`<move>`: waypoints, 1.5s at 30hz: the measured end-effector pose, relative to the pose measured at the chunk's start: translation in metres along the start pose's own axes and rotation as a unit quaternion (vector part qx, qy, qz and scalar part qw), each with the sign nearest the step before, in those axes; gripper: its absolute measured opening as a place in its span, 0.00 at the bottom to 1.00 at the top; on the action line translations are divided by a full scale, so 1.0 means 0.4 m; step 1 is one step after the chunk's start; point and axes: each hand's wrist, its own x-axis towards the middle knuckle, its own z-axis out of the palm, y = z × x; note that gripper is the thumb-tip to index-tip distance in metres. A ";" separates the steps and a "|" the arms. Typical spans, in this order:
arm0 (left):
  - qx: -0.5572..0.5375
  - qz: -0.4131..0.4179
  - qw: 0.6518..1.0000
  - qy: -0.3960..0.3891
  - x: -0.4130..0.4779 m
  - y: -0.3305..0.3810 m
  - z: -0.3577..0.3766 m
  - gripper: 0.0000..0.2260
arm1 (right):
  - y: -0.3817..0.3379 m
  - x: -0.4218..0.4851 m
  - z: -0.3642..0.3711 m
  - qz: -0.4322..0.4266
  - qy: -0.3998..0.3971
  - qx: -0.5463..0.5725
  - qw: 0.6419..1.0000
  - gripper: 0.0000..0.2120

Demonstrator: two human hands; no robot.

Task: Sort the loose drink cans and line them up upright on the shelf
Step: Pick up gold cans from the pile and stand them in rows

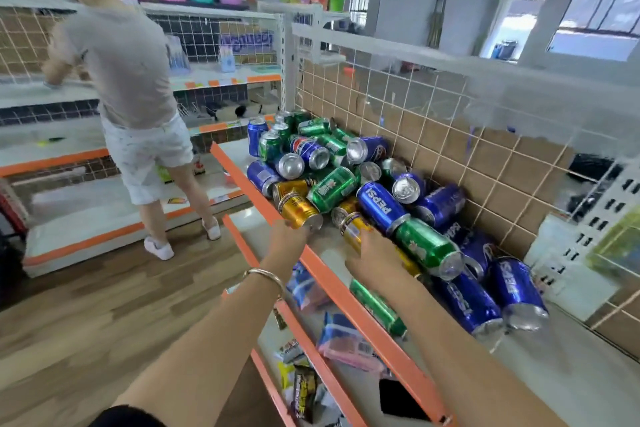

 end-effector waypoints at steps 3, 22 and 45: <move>0.036 0.028 0.999 0.002 0.078 0.032 0.000 0.04 | -0.022 0.057 0.004 0.041 -0.009 -0.026 0.999 0.28; 0.574 0.422 0.674 -0.196 0.367 0.007 -0.052 0.33 | -0.088 0.207 0.070 0.145 0.022 -0.030 0.989 0.28; 0.611 0.510 0.573 -0.196 0.400 0.020 -0.046 0.33 | -0.093 0.209 0.090 0.195 0.160 0.339 0.906 0.44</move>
